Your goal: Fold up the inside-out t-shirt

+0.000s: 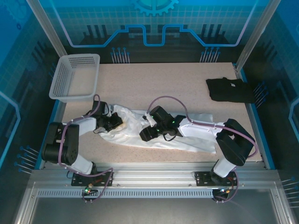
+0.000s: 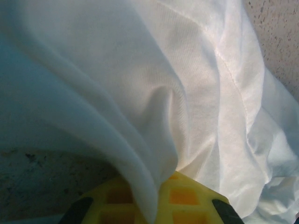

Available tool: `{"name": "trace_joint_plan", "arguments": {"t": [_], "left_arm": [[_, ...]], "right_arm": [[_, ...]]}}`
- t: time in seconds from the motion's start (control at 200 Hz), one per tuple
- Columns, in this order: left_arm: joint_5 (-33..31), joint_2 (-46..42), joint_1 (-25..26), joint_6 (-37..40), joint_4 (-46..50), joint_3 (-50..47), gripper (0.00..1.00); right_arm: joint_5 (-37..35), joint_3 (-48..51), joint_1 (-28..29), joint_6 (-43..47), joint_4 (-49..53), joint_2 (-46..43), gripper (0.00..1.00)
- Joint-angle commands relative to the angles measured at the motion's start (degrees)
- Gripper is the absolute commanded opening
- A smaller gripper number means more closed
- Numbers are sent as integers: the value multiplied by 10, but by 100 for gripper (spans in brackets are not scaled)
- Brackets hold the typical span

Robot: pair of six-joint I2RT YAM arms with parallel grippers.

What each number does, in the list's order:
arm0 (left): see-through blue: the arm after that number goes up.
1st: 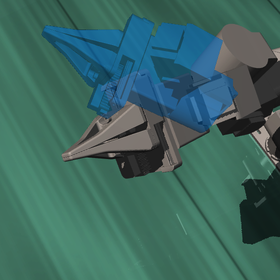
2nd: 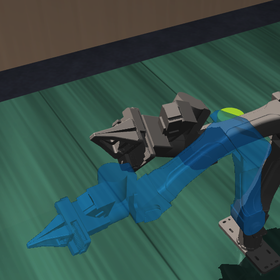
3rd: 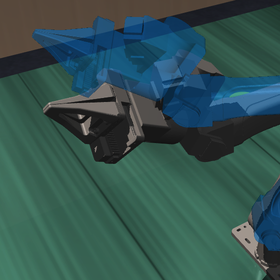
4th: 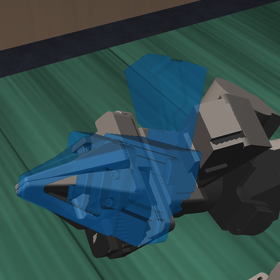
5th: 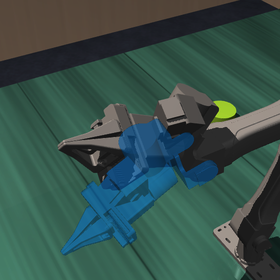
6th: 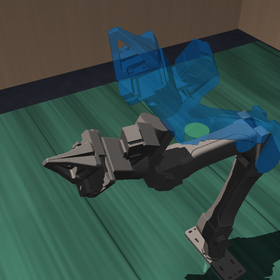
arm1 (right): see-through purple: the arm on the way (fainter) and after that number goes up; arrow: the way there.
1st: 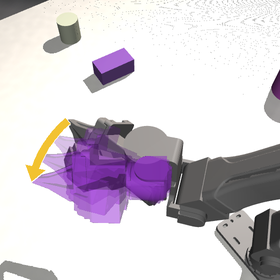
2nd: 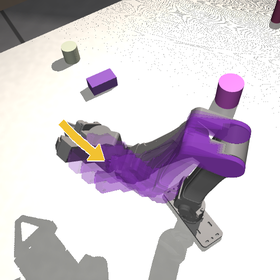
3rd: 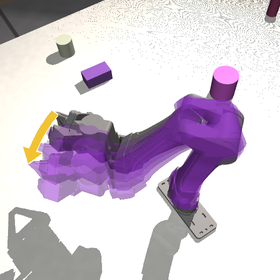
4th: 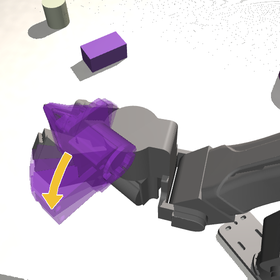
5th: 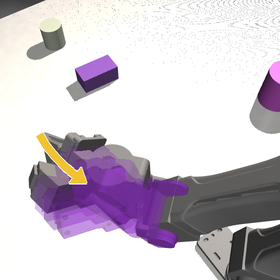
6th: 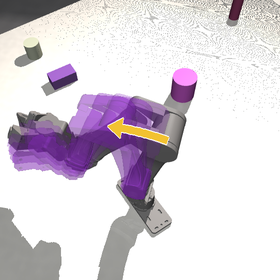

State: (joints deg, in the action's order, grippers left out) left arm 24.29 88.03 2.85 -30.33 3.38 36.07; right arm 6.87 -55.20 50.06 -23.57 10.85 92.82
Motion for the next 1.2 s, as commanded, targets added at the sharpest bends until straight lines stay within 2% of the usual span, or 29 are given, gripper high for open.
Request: {"name": "trace_joint_plan", "arguments": {"t": [0.0,0.105,0.215,0.355,0.56,0.74,0.825,0.995,1.09,1.195], "left_arm": [[3,-17,3,-31,-28,-19,0],[-20,-53,-3,-48,-9,-28,0],[-74,-95,-14,-34,78,-9,0],[-198,-154,-23,5,177,32,0],[-354,-183,-31,72,245,107,0],[-532,-154,-31,155,338,214,0],[-533,-147,-31,162,344,234,0],[-514,-135,-29,158,339,250,0],[-505,-132,-24,156,345,263,0],[-486,-132,-8,149,354,275,0]], "right_arm": [[-19,2,-11,2,20,-38,69],[-29,12,-28,10,32,-71,70],[-33,31,-57,20,41,-109,72],[-12,68,-111,30,40,-158,73],[17,89,-190,35,66,-204,73],[-42,75,-237,27,148,-211,73],[-39,72,-242,25,138,-184,71],[57,54,-235,-5,42,-80,64],[59,24,-231,-5,38,-25,59],[53,22,-235,2,43,-17,58]]}}
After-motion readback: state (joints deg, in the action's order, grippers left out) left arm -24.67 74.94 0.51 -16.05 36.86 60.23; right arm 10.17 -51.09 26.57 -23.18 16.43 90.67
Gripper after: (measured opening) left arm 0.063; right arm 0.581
